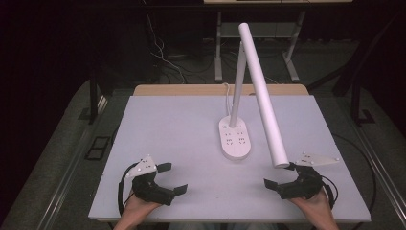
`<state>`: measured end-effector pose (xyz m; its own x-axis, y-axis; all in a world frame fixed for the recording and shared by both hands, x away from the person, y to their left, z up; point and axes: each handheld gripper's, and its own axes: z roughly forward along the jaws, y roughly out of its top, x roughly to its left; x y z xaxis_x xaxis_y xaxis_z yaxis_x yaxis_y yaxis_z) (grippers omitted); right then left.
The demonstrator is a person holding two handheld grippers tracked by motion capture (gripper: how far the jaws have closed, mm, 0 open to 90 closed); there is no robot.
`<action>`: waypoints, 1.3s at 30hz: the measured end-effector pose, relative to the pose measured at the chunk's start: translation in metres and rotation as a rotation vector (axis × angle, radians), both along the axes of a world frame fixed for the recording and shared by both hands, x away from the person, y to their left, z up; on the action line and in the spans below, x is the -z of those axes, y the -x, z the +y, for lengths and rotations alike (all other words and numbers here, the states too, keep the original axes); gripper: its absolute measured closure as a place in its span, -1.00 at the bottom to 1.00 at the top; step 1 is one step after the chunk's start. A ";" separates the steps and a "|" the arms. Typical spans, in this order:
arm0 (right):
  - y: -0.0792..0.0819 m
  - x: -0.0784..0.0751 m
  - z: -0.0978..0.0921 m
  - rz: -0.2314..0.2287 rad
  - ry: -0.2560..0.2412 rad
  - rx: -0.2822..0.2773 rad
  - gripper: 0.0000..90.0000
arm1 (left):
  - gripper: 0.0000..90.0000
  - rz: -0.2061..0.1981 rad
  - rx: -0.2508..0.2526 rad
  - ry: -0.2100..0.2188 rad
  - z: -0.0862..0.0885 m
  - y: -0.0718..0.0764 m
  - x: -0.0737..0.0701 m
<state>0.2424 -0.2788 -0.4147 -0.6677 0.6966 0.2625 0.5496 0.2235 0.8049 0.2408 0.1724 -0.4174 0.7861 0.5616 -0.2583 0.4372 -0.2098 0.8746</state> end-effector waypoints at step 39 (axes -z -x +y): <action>0.002 0.004 -0.002 0.035 0.020 -0.024 -0.99 | -1.00 0.012 0.004 -0.044 0.003 -0.005 -0.007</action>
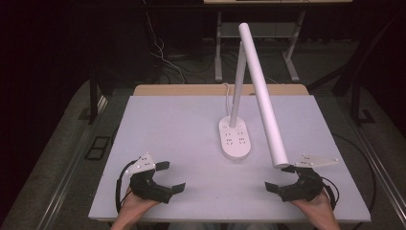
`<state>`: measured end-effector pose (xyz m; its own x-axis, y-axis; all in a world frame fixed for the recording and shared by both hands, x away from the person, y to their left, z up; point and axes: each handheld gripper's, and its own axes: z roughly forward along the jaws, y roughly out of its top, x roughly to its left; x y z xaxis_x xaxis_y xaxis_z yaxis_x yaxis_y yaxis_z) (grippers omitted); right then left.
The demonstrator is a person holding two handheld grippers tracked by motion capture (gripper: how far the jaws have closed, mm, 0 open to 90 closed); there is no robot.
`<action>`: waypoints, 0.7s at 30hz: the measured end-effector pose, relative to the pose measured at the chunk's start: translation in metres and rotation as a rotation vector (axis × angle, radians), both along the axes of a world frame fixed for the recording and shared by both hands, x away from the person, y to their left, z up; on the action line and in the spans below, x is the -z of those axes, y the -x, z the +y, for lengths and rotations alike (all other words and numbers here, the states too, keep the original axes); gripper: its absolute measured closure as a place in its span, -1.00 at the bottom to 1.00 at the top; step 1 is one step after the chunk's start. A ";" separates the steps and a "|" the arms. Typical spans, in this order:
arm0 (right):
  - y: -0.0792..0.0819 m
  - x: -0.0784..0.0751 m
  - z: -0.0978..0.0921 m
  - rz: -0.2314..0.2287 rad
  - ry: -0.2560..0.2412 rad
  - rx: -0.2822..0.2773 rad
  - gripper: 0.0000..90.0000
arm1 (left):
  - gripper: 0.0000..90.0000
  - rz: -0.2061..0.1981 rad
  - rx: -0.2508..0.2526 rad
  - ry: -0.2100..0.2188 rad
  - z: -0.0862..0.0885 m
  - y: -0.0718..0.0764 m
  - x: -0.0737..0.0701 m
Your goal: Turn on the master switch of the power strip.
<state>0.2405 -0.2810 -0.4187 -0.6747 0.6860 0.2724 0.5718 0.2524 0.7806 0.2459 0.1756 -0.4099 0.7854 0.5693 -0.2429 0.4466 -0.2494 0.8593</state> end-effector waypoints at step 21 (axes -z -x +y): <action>0.000 0.000 0.001 -0.001 0.005 -0.003 -0.99 | -0.99 0.020 0.039 -0.035 -0.007 -0.019 -0.020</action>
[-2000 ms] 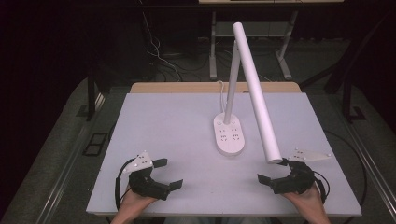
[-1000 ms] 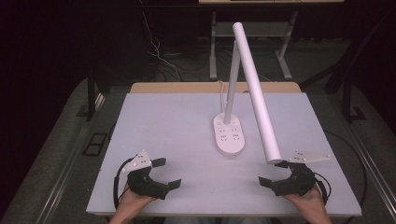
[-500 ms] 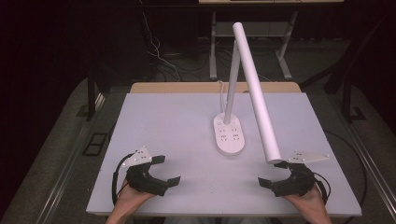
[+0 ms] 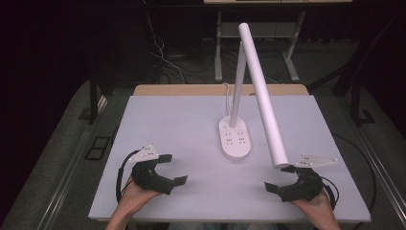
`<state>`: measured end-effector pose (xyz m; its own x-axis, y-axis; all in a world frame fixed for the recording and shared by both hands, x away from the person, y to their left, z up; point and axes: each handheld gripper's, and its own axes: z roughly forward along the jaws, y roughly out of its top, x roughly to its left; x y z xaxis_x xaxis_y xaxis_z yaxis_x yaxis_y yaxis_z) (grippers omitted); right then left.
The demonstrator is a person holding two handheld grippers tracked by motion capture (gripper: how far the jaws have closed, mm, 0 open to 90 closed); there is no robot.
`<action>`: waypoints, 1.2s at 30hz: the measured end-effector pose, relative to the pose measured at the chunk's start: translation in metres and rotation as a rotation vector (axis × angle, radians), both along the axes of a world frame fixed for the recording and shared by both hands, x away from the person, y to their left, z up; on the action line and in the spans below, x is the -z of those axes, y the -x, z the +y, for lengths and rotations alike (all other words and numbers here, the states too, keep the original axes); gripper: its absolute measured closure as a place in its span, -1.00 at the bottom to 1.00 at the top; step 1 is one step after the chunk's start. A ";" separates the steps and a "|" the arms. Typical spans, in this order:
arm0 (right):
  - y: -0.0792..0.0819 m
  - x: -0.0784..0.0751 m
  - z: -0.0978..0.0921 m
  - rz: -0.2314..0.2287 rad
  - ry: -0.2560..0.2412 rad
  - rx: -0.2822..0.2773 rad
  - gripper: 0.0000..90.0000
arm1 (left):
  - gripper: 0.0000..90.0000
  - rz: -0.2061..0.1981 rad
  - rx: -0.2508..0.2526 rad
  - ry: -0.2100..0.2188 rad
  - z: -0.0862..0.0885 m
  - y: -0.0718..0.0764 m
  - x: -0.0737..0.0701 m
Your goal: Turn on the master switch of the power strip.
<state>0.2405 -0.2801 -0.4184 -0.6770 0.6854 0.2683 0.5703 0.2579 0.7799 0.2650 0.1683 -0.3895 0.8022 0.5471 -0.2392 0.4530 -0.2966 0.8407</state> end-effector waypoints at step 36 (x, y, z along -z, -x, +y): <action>0.000 0.000 -0.003 0.001 -0.003 0.009 -0.99 | -0.98 0.015 0.036 -0.086 -0.028 -0.048 -0.021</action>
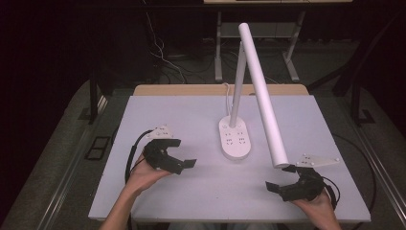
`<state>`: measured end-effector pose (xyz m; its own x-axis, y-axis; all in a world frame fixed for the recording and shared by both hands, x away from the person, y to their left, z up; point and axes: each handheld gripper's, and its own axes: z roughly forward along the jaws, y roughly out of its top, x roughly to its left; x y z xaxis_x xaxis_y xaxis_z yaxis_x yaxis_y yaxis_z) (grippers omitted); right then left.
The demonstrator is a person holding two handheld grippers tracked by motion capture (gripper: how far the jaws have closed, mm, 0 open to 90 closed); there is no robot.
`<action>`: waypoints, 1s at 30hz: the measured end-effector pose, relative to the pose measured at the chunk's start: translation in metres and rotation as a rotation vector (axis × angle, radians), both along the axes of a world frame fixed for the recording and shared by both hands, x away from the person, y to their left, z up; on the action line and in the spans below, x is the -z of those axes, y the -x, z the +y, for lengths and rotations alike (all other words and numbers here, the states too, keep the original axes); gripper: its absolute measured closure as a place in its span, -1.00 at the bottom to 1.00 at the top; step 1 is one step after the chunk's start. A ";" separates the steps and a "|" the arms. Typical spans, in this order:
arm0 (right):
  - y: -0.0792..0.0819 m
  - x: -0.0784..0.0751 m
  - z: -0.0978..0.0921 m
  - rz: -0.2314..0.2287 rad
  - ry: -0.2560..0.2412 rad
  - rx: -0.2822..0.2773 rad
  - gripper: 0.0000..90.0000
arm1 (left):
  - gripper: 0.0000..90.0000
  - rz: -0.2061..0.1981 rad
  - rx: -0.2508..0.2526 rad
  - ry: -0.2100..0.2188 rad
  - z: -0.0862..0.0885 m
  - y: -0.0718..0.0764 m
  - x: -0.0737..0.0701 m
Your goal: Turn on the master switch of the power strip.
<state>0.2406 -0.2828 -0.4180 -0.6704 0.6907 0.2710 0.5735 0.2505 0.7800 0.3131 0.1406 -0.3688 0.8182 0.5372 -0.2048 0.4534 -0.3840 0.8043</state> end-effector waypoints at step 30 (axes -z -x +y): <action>0.000 0.000 0.000 0.009 -0.001 0.000 -0.99 | -0.96 -0.006 0.020 -0.056 -0.024 -0.037 -0.016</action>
